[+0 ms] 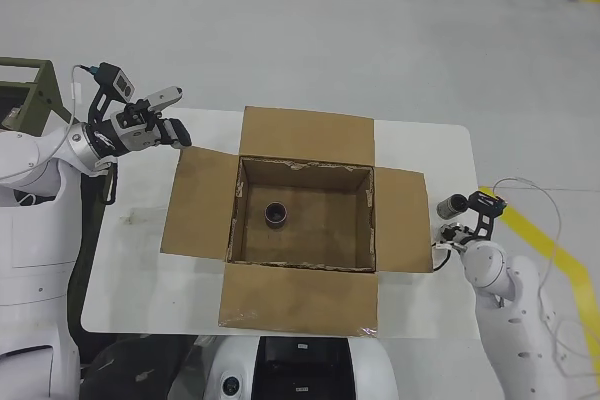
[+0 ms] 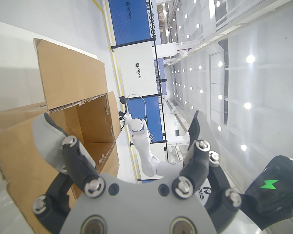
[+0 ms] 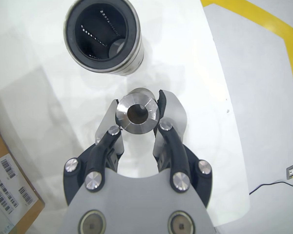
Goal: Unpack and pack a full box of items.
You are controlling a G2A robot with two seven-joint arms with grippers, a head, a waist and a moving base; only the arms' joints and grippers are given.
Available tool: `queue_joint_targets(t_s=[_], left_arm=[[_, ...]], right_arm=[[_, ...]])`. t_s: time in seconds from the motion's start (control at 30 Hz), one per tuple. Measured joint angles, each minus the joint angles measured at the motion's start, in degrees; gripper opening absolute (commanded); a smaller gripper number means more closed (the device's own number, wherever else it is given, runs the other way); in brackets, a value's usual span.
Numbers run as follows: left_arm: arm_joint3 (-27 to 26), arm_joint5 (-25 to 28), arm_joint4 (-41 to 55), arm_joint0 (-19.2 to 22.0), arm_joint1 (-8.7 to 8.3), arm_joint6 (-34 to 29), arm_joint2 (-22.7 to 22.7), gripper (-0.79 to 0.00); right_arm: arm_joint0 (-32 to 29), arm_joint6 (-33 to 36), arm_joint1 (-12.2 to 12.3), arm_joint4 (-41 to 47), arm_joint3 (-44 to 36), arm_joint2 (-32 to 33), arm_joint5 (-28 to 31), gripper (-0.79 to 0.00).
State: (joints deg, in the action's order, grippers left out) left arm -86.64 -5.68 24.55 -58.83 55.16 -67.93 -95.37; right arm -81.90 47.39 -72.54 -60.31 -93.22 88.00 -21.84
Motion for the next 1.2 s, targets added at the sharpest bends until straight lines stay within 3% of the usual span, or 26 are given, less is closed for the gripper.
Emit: queue_joint_targets(t_s=[0.17,0.23,0.27,0.3,0.7,0.9,1.0,1.1,1.2], left_arm=[[0.00,0.00,0.00,0.00,0.00,0.00,0.00,0.000],[0.00,0.00,0.00,0.00,0.00,0.00,0.00,0.000],[0.00,0.00,0.00,0.00,0.00,0.00,0.00,0.000],[0.00,0.00,0.00,0.00,0.00,0.00,0.00,0.000],[0.00,0.00,0.00,0.00,0.00,0.00,0.00,0.000],[0.00,0.00,0.00,0.00,0.00,0.00,0.00,0.000],[0.00,0.00,0.00,0.00,0.00,0.00,0.00,0.000],[0.00,0.00,0.00,0.00,0.00,0.00,0.00,0.000],[0.00,0.00,0.00,0.00,0.00,0.00,0.00,0.000]], right_arm=[[0.18,-0.08,-0.01,0.21,0.27,-0.09,-0.09,-0.471],[0.20,-0.21,-0.02,0.38,0.34,-0.09,-0.15,-0.348],[0.20,-0.35,-0.02,0.43,0.35,-0.07,-0.23,-0.243],[0.19,-0.59,-0.04,0.43,0.36,-0.08,-0.40,-0.215],[-1.48,-1.56,0.13,-1.31,-4.64,1.13,-2.34,-0.209],[-3.70,-1.78,0.22,-1.48,-10.58,3.01,-4.12,-0.268],[-4.72,-2.02,0.27,-2.47,-13.83,3.39,-4.46,-0.231],[-5.36,-1.91,0.30,-3.44,-17.05,3.49,-4.61,-0.132],[-5.50,-1.41,0.33,-4.32,-19.81,3.29,-4.35,-0.120]])
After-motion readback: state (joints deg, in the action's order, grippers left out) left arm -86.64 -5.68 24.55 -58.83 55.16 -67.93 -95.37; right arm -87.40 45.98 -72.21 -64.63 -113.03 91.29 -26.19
